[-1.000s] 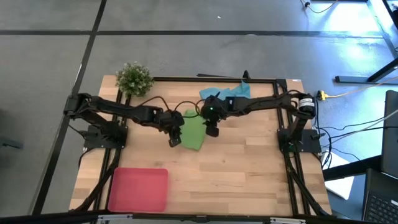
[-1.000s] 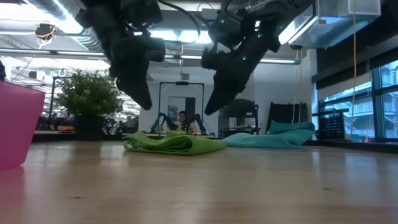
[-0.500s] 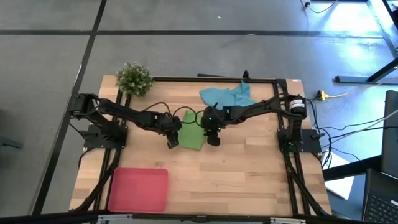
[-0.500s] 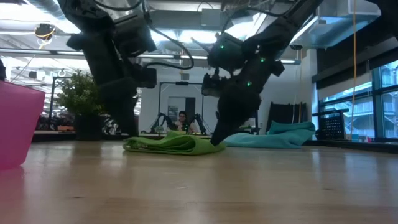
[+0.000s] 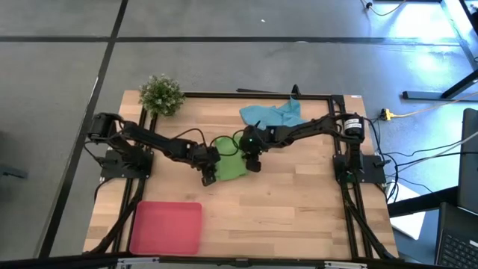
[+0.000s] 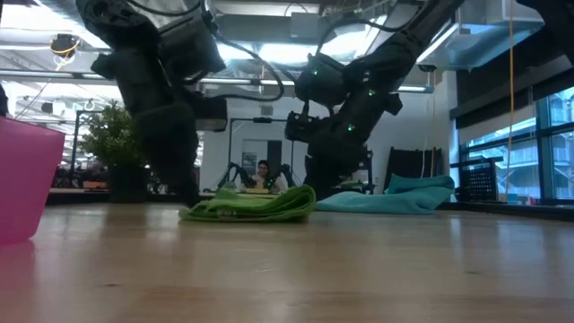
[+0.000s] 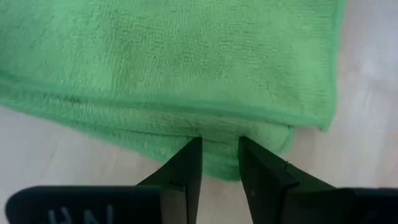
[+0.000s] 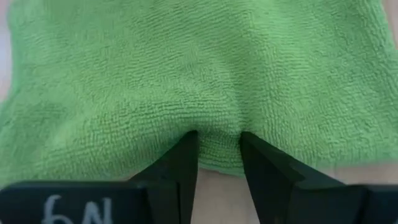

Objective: Roll microfiber towels into tight, uniform cylinder then place into a basket
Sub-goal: Roll the microfiber green towel

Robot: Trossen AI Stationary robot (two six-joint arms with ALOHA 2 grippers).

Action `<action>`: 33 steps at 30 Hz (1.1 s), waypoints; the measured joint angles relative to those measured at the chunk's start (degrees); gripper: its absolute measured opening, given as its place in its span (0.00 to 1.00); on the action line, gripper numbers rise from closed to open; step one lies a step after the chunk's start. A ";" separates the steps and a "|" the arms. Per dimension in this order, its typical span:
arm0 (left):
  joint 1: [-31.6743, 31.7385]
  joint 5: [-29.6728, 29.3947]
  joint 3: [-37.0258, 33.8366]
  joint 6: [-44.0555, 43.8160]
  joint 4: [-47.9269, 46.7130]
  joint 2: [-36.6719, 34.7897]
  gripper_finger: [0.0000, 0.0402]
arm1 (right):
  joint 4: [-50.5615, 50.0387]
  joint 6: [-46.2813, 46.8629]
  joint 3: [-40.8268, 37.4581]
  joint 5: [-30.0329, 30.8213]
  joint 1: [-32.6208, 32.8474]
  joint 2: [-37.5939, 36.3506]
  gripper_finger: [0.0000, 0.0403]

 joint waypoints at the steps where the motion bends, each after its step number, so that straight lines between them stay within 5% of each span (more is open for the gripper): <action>1: 0.00 -0.43 0.25 -0.07 -0.41 -0.74 0.24 | -0.76 -0.73 0.33 0.01 0.00 -0.29 0.31; 17: -0.40 -3.12 0.64 -0.23 -7.48 -15.42 0.24 | -14.68 -14.40 1.29 -1.33 1.91 -11.41 0.31; 33: -1.38 -7.48 0.64 -0.72 -12.30 -24.01 0.24 | -10.53 -21.84 1.24 -4.40 6.40 -7.61 0.31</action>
